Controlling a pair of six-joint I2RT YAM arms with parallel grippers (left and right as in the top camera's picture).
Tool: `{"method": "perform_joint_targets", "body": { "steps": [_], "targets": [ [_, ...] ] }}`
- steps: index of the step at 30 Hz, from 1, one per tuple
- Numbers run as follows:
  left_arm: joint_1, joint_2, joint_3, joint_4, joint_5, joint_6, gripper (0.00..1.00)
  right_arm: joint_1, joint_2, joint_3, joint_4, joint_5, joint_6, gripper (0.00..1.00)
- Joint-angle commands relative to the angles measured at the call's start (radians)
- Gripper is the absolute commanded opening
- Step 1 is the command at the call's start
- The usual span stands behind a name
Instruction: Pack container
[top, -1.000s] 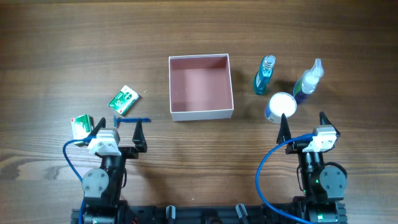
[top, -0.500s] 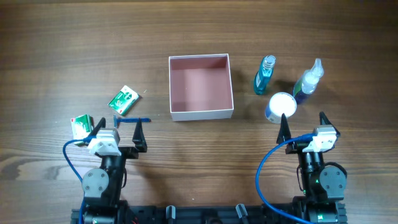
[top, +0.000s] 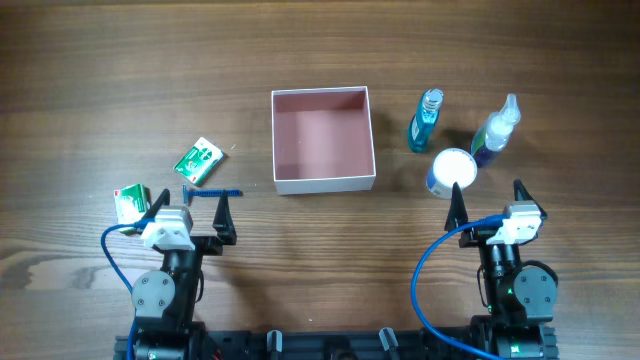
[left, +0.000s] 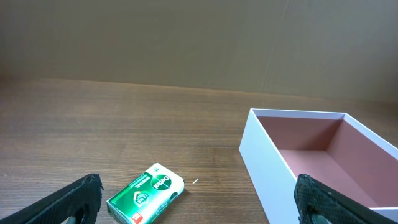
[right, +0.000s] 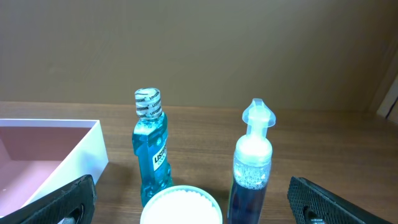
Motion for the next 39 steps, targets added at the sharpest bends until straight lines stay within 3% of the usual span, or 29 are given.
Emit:
{"method": "perform_joint_targets", "body": {
  "steps": [1,18,23,28,34,37,39],
  "targets": [
    [-0.006,-0.006,-0.009,0.003,-0.010,-0.010,1.00,-0.004,-0.002,-0.001,0.004,-0.012,0.004,1.00],
    [-0.006,-0.006,-0.009,0.023,-0.029,-0.010,1.00,-0.004,0.003,-0.001,0.008,-0.035,0.011,1.00],
    [-0.006,-0.006,-0.009,0.015,0.001,-0.011,1.00,-0.004,0.005,-0.001,0.011,-0.047,0.169,1.00],
    [-0.006,-0.005,-0.005,0.010,0.046,-0.090,1.00,-0.004,0.058,0.019,0.003,-0.102,0.189,1.00],
    [-0.006,0.087,0.111,-0.076,0.035,-0.142,1.00,-0.004,0.282,0.190,-0.015,-0.108,0.183,1.00],
    [-0.006,0.208,0.231,-0.138,0.003,-0.175,1.00,-0.004,0.452,0.330,-0.042,-0.126,0.176,1.00],
    [-0.006,0.367,0.372,-0.190,-0.010,-0.174,1.00,-0.004,0.656,0.524,-0.141,-0.166,0.119,1.00]
  ]
}}
